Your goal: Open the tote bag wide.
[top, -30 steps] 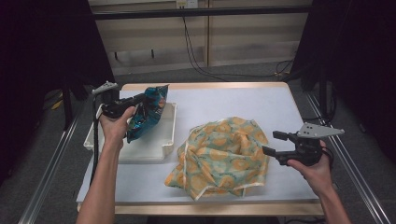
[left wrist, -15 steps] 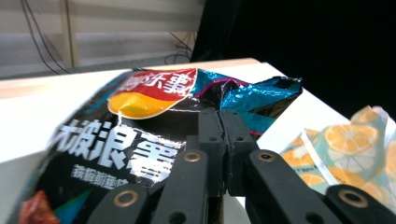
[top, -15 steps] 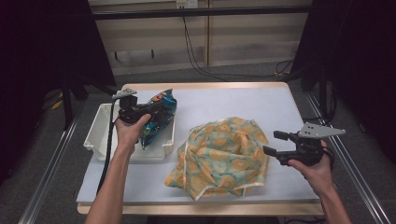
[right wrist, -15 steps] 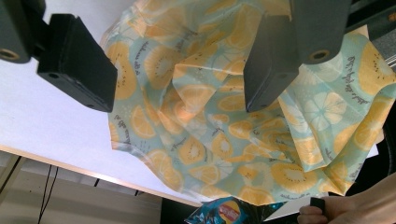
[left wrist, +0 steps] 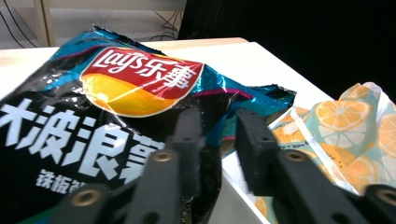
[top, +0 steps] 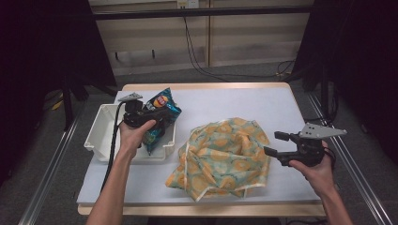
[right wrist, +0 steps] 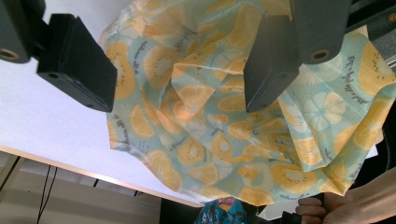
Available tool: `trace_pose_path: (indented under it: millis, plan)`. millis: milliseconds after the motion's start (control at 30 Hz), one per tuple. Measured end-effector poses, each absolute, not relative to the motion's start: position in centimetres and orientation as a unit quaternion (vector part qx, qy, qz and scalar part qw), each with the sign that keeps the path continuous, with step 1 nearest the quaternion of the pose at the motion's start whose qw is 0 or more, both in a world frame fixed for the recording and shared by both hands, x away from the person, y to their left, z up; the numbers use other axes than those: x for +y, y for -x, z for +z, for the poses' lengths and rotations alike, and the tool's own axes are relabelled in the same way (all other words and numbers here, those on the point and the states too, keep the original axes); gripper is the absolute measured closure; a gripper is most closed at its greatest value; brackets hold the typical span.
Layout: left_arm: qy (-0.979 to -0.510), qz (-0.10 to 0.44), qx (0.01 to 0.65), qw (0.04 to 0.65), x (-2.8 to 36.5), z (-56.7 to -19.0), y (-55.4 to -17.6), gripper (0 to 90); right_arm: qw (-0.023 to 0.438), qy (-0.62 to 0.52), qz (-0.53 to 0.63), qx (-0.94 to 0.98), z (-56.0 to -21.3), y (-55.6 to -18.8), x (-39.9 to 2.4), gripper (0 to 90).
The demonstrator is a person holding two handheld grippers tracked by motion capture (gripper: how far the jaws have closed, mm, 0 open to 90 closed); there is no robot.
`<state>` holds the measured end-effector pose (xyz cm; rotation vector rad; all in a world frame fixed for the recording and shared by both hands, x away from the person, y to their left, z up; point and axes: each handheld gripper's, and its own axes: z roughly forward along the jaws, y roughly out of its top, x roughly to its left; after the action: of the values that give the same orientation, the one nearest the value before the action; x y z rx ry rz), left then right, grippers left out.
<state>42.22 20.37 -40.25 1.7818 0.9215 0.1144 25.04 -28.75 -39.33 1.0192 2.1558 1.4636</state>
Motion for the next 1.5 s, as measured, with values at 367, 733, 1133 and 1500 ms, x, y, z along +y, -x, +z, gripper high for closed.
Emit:
trace_pose_path:
  millis: [367,733,1133,1500]
  plan:
    - [-0.755,0.058,0.378,0.532,21.0,-39.8,-41.6,51.2,0.172,-0.359,0.515,0.759,-39.3,-25.0,-28.7,25.9]
    - [-0.748,0.07,0.374,0.544,23.0,-38.5,-40.4,50.2,0.174,-0.359,0.515,0.759,-39.3,-25.1,-28.7,25.9]
    - [-0.783,0.085,0.348,0.508,25.2,-38.2,-38.0,82.9,0.172,-0.36,0.514,0.759,-39.4,-25.1,-28.6,25.8]
    - [-0.817,0.085,0.358,0.444,27.2,-40.4,-35.6,90.0,0.172,-0.359,0.512,0.761,-39.5,-25.1,-28.5,25.8]
